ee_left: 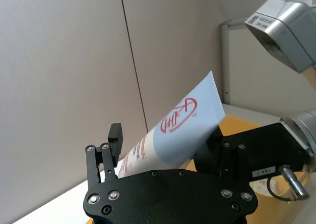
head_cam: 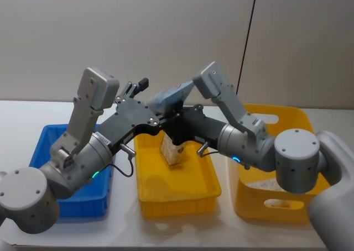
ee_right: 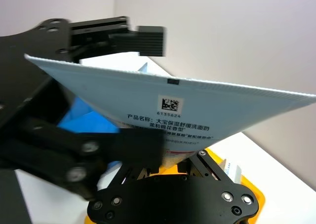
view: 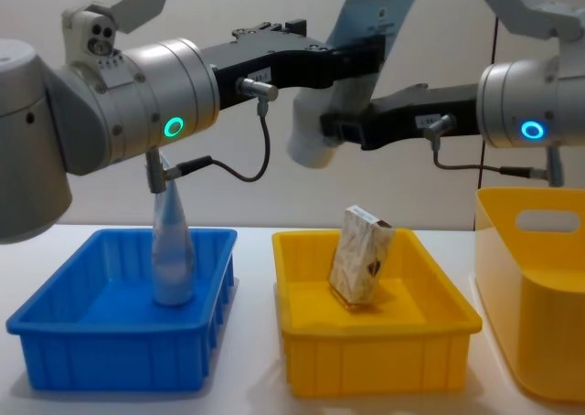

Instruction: Bimanual collaborative sorting of washing and personal care products

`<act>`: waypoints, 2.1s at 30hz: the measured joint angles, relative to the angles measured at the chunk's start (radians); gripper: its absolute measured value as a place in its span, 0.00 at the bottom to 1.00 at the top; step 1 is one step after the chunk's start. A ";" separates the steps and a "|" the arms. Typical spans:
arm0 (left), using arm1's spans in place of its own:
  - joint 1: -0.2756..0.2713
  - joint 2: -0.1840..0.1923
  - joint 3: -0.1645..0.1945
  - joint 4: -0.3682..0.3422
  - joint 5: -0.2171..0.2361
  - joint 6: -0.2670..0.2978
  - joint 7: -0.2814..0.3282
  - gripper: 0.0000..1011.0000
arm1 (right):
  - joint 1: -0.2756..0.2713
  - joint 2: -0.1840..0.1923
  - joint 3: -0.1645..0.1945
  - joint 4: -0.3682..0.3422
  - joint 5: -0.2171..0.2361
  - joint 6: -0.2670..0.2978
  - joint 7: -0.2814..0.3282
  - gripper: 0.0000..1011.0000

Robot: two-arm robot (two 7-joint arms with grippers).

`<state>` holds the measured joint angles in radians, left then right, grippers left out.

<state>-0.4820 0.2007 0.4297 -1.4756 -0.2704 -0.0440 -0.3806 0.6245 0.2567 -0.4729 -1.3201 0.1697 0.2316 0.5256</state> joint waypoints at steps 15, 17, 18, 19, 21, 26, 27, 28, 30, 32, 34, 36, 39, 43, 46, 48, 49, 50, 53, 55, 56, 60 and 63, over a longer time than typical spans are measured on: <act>0.000 0.000 0.000 0.000 0.000 0.000 0.000 0.99 | -0.016 -0.041 0.081 0.014 0.039 0.054 -0.152 0.12; 0.000 0.000 0.000 0.000 0.000 0.000 0.000 0.99 | -0.018 -0.048 0.095 0.017 0.041 0.065 -0.176 0.11; 0.000 0.000 0.000 0.000 0.000 0.000 0.000 0.99 | -0.018 -0.048 0.095 0.017 0.041 0.065 -0.176 0.12; 0.000 0.000 0.000 0.000 0.000 0.000 0.000 0.99 | -0.020 -0.052 0.104 0.018 0.043 0.071 -0.192 0.11; 0.000 0.000 0.000 0.000 0.000 0.000 0.000 0.99 | -0.022 -0.056 0.114 0.019 0.043 0.079 -0.211 0.10; 0.000 0.000 0.000 0.000 0.000 0.000 0.000 0.99 | -0.032 -0.070 0.146 0.019 0.042 0.115 -0.281 0.10; 0.000 0.000 0.000 0.000 0.000 0.000 0.000 0.99 | -0.032 -0.070 0.146 0.019 0.042 0.115 -0.281 0.10; 0.000 0.000 0.000 0.000 0.000 0.000 0.000 0.99 | -0.033 -0.071 0.150 0.019 0.041 0.119 -0.290 0.10; 0.000 0.000 0.000 0.000 0.000 0.000 0.000 0.99 | -0.039 -0.077 0.162 0.018 0.038 0.133 -0.319 0.10; 0.000 0.000 0.000 0.000 0.000 0.000 0.000 0.99 | -0.044 -0.081 0.174 0.016 0.034 0.149 -0.347 0.09; 0.000 0.000 0.000 0.000 0.000 0.000 0.000 0.99 | -0.050 -0.085 0.186 0.012 0.029 0.163 -0.375 0.09; 0.000 0.000 0.000 0.000 0.000 0.000 0.000 0.99 | -0.059 -0.089 0.200 0.008 0.024 0.178 -0.402 0.09; 0.000 0.000 0.000 0.000 0.000 0.000 0.000 0.99 | -0.067 -0.091 0.211 0.002 0.021 0.190 -0.424 0.09; 0.000 0.000 0.000 0.000 0.000 0.000 0.000 0.99 | -0.083 -0.094 0.234 -0.010 0.014 0.219 -0.469 0.09; 0.000 0.000 0.000 0.000 0.000 0.000 0.000 0.99 | -0.100 -0.095 0.254 -0.023 0.009 0.241 -0.500 0.08; 0.000 0.000 0.000 0.000 0.000 0.000 0.000 0.99 | -0.111 -0.095 0.271 -0.032 0.007 0.262 -0.524 0.08; 0.000 0.000 0.000 0.000 0.000 0.000 0.000 0.99 | -0.115 -0.095 0.277 -0.035 0.007 0.270 -0.534 0.08; 0.000 0.000 0.000 0.000 0.000 0.000 0.000 0.99 | -0.120 -0.096 0.281 -0.037 0.006 0.276 -0.541 0.08; 0.000 0.000 0.000 0.000 0.000 0.000 0.000 0.99 | -0.135 -0.096 0.306 -0.045 0.006 0.302 -0.566 0.08; 0.000 0.000 0.000 0.000 0.000 0.000 0.000 0.99 | -0.145 -0.096 0.323 -0.048 0.006 0.320 -0.583 0.12; 0.000 0.000 0.000 0.000 0.000 0.000 0.000 0.99 | -0.148 -0.097 0.328 -0.049 0.006 0.327 -0.588 0.12; 0.000 0.000 0.000 0.000 0.000 0.000 0.000 0.99 | -0.163 -0.097 0.350 -0.052 0.007 0.353 -0.607 0.28; 0.000 0.000 0.000 0.000 0.000 0.000 0.000 0.99 | -0.171 -0.096 0.358 -0.056 0.007 0.365 -0.611 0.38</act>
<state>-0.4820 0.2007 0.4298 -1.4756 -0.2702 -0.0440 -0.3808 0.4540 0.1610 -0.1150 -1.3757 0.1771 0.5969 -0.0855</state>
